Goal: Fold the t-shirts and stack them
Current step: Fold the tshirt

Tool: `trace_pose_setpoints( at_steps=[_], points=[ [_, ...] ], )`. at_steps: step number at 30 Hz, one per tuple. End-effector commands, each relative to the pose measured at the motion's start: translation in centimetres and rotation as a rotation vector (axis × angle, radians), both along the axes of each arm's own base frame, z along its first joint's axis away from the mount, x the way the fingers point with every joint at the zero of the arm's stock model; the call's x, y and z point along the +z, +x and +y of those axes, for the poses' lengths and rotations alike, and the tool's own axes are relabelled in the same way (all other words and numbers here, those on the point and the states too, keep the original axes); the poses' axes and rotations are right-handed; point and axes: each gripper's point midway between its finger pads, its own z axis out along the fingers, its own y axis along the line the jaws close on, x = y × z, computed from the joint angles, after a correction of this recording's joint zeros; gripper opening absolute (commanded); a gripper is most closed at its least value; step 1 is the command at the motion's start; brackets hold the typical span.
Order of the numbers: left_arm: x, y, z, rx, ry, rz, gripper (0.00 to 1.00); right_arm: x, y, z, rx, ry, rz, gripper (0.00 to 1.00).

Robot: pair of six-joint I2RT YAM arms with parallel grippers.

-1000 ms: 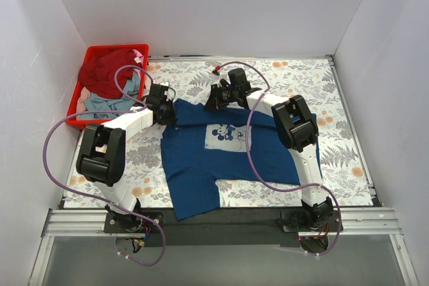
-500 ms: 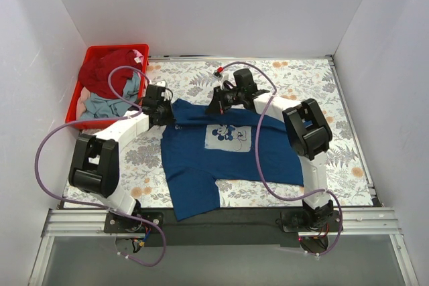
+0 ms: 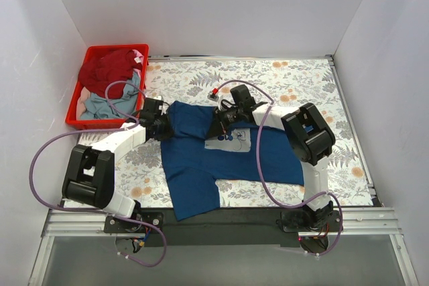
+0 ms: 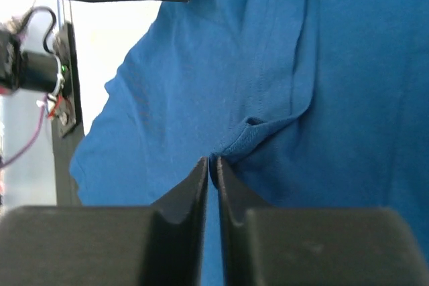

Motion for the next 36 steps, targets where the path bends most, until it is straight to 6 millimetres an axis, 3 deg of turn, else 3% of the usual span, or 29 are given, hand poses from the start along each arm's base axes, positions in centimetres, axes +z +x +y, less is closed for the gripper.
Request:
trace_pose_setpoints(
  at_steps=[1,4,5,7,12,14,21,26,28,31,36],
  points=[
    [1.3,-0.4,0.1,0.041,-0.027,-0.036,0.26,0.3,-0.5,-0.1,0.057,-0.013,-0.067,0.21],
    [2.6,0.2,0.7,0.077,-0.017,-0.087,0.41,0.4,-1.0,-0.6,0.066,-0.05,-0.074,0.32],
    [3.1,0.3,0.7,0.083,-0.017,-0.103,0.51,0.3,-0.8,-0.7,0.053,-0.078,-0.099,0.35],
    [4.1,1.0,0.8,0.086,-0.016,-0.14,0.55,0.7,-0.6,-1.0,0.04,-0.11,-0.135,0.42],
    [4.6,2.4,0.3,0.057,-0.014,-0.162,0.58,1.0,1.8,-1.6,-0.082,-0.189,-0.193,0.5],
    [4.9,3.1,0.3,0.062,-0.004,-0.171,0.59,2.1,2.5,-1.5,-0.115,-0.187,-0.215,0.52],
    [4.8,3.2,1.7,0.091,0.062,-0.208,0.64,4.6,4.7,0.3,-0.14,-0.156,-0.291,0.57],
    [5.1,2.4,2.7,0.115,0.087,-0.232,0.68,3.7,5.2,2.9,-0.1,-0.12,-0.234,0.58],
    [5.3,1.7,3.2,0.124,0.094,-0.246,0.7,3.2,5.7,3.9,-0.091,-0.11,-0.215,0.66],
    [5.9,1.2,3.8,0.142,0.107,-0.28,0.72,2.7,5.9,5.1,-0.064,-0.085,-0.19,0.66],
    [4.8,0.5,4.7,0.167,0.138,-0.279,0.75,1.1,5.7,6.3,-0.032,-0.074,-0.141,0.67]
  ],
)
